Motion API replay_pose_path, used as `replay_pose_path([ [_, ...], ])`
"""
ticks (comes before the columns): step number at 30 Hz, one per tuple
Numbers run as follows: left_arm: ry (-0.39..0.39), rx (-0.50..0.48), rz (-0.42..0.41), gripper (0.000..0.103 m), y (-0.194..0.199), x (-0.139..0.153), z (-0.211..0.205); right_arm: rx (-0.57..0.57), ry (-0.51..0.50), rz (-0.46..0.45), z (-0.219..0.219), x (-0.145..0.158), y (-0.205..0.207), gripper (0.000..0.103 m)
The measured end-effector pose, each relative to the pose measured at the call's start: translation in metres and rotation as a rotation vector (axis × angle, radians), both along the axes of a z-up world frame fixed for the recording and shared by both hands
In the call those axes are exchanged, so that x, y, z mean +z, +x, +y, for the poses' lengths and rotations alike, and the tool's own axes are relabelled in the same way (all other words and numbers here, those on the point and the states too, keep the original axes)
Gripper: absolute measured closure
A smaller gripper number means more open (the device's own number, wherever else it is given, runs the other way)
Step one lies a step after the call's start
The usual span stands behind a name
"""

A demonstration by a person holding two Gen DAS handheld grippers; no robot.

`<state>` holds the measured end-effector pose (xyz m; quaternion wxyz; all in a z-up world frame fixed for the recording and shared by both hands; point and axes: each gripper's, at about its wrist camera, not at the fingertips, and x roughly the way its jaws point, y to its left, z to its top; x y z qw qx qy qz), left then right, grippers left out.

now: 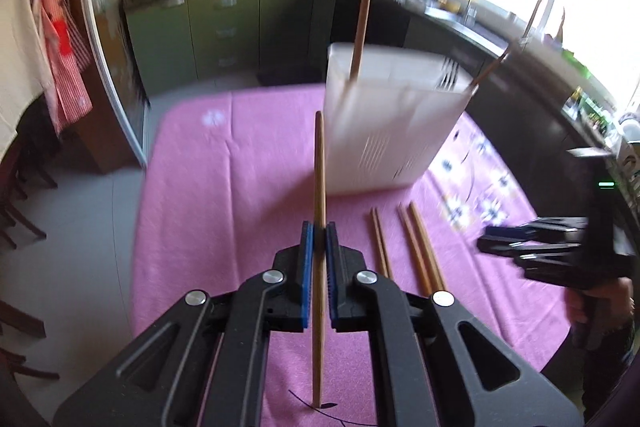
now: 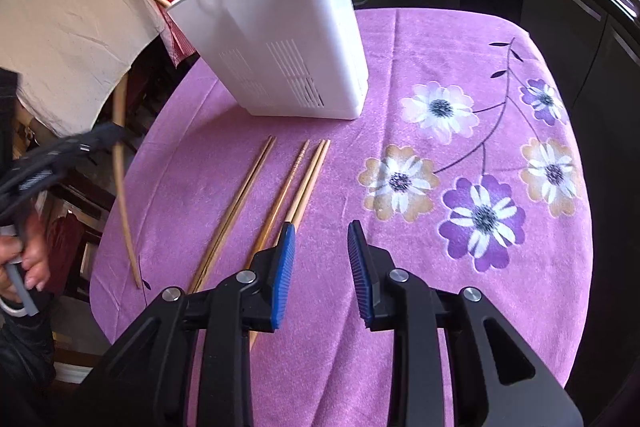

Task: Organize utensils
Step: 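Grasp and lift a chopstick with the right tool while the left tool holds its chopstick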

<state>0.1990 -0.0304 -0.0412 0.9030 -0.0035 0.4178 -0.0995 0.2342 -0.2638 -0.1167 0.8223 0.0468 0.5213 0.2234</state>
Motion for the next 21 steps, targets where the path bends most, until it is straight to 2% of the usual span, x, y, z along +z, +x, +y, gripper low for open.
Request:
replay_pose_path([
  [3, -0.001, -0.009, -0.058, 0.097, -0.019, 0.012, 0.003, 0.024, -0.024, 0.058, 0.015, -0.01, 0.015, 0.075],
  [9, -0.011, -0.039, -0.091, 0.097, -0.038, 0.012, 0.008, 0.044, -0.11, 0.126, 0.041, -0.025, 0.03, 0.078],
  [16, -0.019, -0.057, -0.109, 0.097, -0.049, 0.016, 0.015, 0.024, -0.208, 0.123, 0.058, -0.027, 0.032, 0.081],
  [21, -0.02, -0.065, -0.114, 0.097, -0.053, 0.018, 0.017, 0.025, -0.227, 0.143, 0.064, -0.032, 0.031, 0.081],
])
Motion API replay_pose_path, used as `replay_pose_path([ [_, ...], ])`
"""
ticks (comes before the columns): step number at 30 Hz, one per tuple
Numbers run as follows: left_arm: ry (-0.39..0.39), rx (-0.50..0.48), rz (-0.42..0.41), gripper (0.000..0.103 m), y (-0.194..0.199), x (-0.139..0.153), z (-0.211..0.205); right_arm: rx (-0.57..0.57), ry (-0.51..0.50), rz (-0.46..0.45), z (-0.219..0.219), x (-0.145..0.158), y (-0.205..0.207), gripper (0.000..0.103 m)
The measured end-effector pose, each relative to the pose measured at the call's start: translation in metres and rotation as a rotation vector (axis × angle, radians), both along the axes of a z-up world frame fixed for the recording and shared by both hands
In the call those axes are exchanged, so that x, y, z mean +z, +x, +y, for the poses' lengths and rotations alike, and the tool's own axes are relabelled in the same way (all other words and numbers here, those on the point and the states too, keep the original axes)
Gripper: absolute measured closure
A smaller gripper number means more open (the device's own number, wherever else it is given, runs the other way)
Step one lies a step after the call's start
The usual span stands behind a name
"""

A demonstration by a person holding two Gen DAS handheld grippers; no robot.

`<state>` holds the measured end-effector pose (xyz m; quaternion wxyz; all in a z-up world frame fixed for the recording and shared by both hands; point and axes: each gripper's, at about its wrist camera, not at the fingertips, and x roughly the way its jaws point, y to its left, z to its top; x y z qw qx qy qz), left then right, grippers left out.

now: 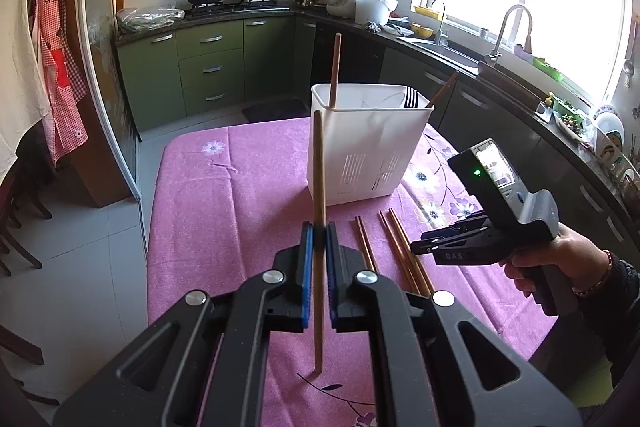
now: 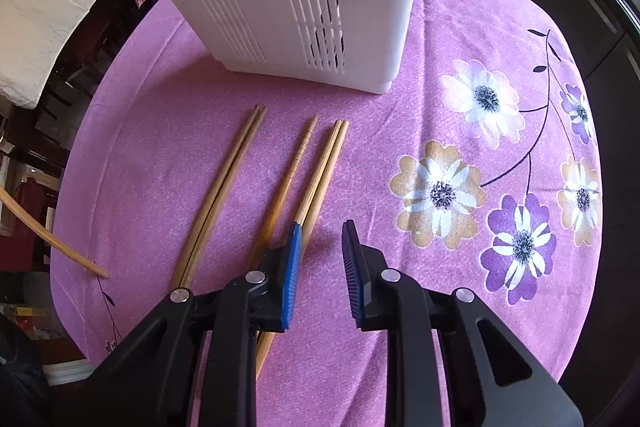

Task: Organize utensils
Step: 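Grasp and lift a chopstick with the right tool while the left tool holds its chopstick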

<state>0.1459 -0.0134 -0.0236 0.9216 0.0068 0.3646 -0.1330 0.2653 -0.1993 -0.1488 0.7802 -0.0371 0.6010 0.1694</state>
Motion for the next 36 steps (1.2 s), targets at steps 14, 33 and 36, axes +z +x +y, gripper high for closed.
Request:
replay_pose_path([
  [14, 0.012, -0.003, -0.007, 0.097, -0.002, 0.001, -0.002, 0.015, -0.043, -0.01, 0.024, -0.007, 0.007, 0.081],
  [33, 0.035, -0.001, -0.01, 0.097, -0.007, 0.004, -0.003, -0.02, 0.157, -0.359, -0.025, 0.103, -0.057, 0.097],
  [36, 0.044, 0.0, -0.014, 0.096, -0.009, 0.006, -0.004, -0.025, 0.195, -0.467, -0.042, 0.135, -0.087, 0.097],
])
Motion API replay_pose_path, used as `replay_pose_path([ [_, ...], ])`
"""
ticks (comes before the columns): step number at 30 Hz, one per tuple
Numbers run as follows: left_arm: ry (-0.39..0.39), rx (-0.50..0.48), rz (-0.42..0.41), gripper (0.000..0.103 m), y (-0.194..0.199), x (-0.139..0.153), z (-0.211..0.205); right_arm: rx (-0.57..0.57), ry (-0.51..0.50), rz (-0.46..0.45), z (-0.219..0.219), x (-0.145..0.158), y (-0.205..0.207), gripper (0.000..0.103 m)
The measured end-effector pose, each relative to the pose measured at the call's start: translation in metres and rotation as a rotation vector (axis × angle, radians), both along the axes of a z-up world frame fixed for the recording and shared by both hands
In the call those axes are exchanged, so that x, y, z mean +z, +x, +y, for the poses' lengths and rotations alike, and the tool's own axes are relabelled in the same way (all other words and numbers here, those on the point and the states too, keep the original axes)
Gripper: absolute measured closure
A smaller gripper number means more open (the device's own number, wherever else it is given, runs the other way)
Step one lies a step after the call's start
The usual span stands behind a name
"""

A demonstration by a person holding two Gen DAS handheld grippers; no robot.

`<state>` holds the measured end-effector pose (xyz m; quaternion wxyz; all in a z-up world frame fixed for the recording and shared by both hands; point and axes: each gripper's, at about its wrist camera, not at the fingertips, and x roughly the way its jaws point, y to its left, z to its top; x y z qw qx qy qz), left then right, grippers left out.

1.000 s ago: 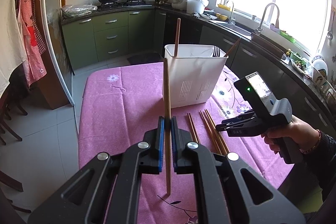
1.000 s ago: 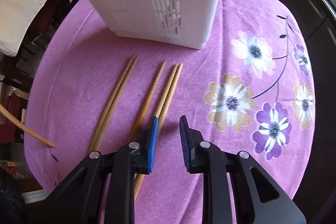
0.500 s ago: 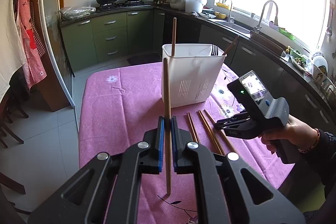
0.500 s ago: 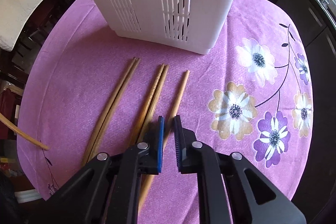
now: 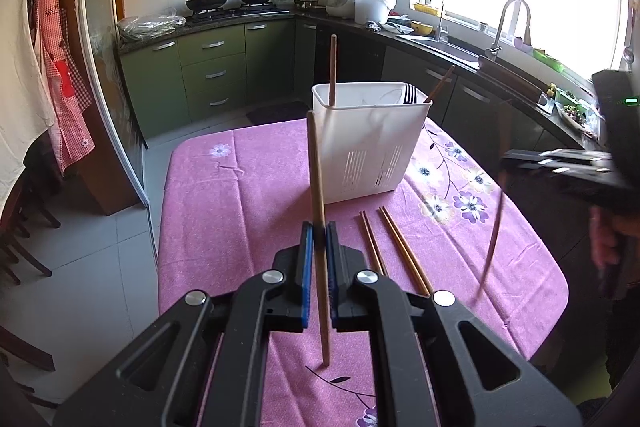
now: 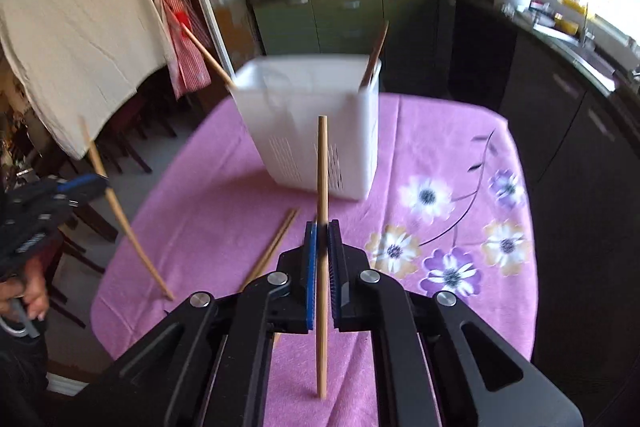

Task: Organize utensils
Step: 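Grasp and lift a chopstick with the right tool while the left tool holds its chopstick, then insert the held chopsticks into the caddy and open both tools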

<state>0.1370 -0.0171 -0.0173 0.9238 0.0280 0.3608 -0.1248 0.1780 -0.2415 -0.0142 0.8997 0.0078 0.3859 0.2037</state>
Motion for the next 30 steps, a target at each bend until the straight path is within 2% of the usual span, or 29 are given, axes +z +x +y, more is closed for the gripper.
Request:
replay_pose_path([
  [2, 0.003, 0.001, -0.002, 0.096, -0.001, 0.001, 0.0, -0.006, 0.002, -0.049, -0.011, 0.011, -0.017, 0.097],
  [7, 0.012, -0.007, -0.008, 0.097, -0.005, 0.003, -0.003, -0.02, -0.004, -0.078, -0.024, 0.013, -0.032, 0.097],
  [14, 0.005, -0.017, -0.005, 0.097, -0.009, 0.008, -0.007, -0.014, 0.023, -0.07, -0.028, 0.01, -0.034, 0.097],
  [19, -0.001, -0.04, -0.024, 0.097, -0.009, 0.023, -0.013, -0.008, 0.03, -0.069, -0.029, 0.009, -0.033, 0.097],
  [24, -0.025, -0.077, -0.06, 0.097, -0.001, 0.057, -0.023, 0.0, 0.04, -0.068, -0.032, 0.008, -0.032, 0.097],
  [30, -0.035, -0.098, -0.202, 0.097, 0.015, 0.12, -0.048, 0.016, 0.051, -0.07, -0.034, 0.008, -0.031, 0.097],
])
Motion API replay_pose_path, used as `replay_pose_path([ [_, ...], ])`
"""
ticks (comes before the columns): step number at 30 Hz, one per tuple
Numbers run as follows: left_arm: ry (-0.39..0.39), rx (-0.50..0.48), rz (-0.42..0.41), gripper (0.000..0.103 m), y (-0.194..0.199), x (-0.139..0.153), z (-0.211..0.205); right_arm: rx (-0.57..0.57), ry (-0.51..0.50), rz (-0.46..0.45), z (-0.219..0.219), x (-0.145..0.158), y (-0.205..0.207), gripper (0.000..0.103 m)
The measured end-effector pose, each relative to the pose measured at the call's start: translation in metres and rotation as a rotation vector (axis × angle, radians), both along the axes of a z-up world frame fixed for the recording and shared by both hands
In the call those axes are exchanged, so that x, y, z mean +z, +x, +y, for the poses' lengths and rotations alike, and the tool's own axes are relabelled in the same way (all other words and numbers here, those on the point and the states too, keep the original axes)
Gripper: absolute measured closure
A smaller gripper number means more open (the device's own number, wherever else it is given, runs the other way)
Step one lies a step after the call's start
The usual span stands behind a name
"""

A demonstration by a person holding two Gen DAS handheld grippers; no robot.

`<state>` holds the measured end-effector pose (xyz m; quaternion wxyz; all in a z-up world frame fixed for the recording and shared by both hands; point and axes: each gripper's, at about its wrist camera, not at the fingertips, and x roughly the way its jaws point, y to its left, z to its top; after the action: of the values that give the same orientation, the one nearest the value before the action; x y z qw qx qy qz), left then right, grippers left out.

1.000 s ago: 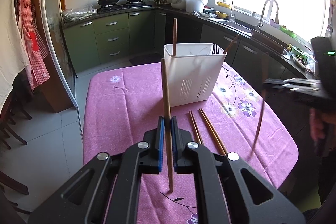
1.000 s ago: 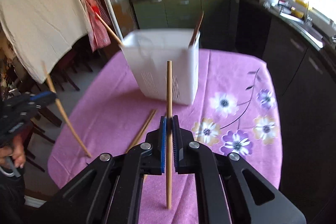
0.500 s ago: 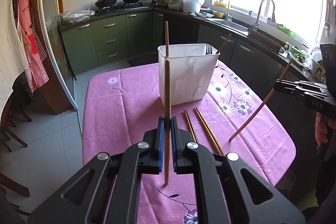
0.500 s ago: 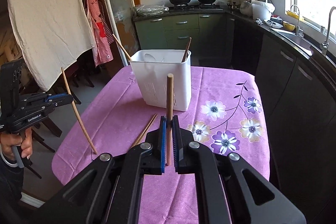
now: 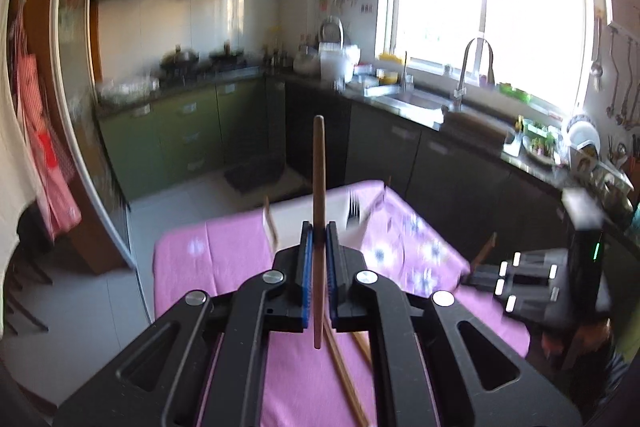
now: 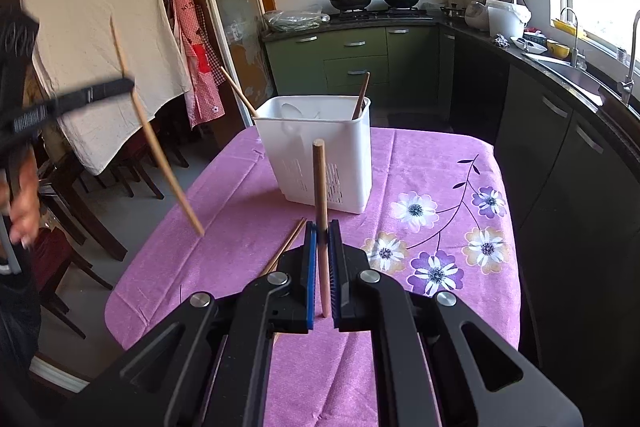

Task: Organize utensils
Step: 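Insert the held chopsticks into the caddy and open both tools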

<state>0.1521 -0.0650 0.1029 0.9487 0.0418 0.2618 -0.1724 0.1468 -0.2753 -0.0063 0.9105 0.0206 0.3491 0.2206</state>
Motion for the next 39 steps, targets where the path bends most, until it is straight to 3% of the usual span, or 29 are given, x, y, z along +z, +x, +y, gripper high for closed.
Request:
replay_pose_path([
  [5, -0.019, 0.018, -0.106, 0.097, 0.027, 0.04, -0.02, 0.011, 0.014, -0.001, -0.005, -0.001, 0.001, 0.097],
  [10, -0.012, 0.058, -0.149, 0.097, 0.063, 0.049, -0.037, 0.025, 0.03, -0.004, -0.009, -0.002, 0.0, 0.097],
  [14, 0.013, 0.096, -0.128, 0.097, 0.093, 0.035, -0.046, 0.033, 0.037, -0.009, -0.011, -0.002, -0.003, 0.096],
  [24, 0.058, 0.117, 0.053, 0.097, 0.136, -0.032, -0.044, 0.041, 0.061, -0.006, -0.016, 0.001, 0.002, 0.097],
  [29, 0.064, 0.11, 0.081, 0.096, 0.133, -0.048, -0.039, 0.044, 0.057, -0.041, -0.012, 0.019, 0.006, 0.097],
  [31, 0.048, 0.106, 0.07, 0.088, 0.124, -0.043, -0.035, 0.049, 0.052, -0.064, -0.009, 0.031, 0.008, 0.097],
  [33, 0.029, 0.106, 0.041, 0.071, 0.111, -0.035, -0.029, 0.057, 0.054, -0.089, -0.006, 0.047, 0.011, 0.097],
  [39, -0.014, 0.104, -0.024, 0.061, 0.06, -0.018, -0.003, 0.061, 0.091, -0.172, -0.001, 0.094, 0.024, 0.097],
])
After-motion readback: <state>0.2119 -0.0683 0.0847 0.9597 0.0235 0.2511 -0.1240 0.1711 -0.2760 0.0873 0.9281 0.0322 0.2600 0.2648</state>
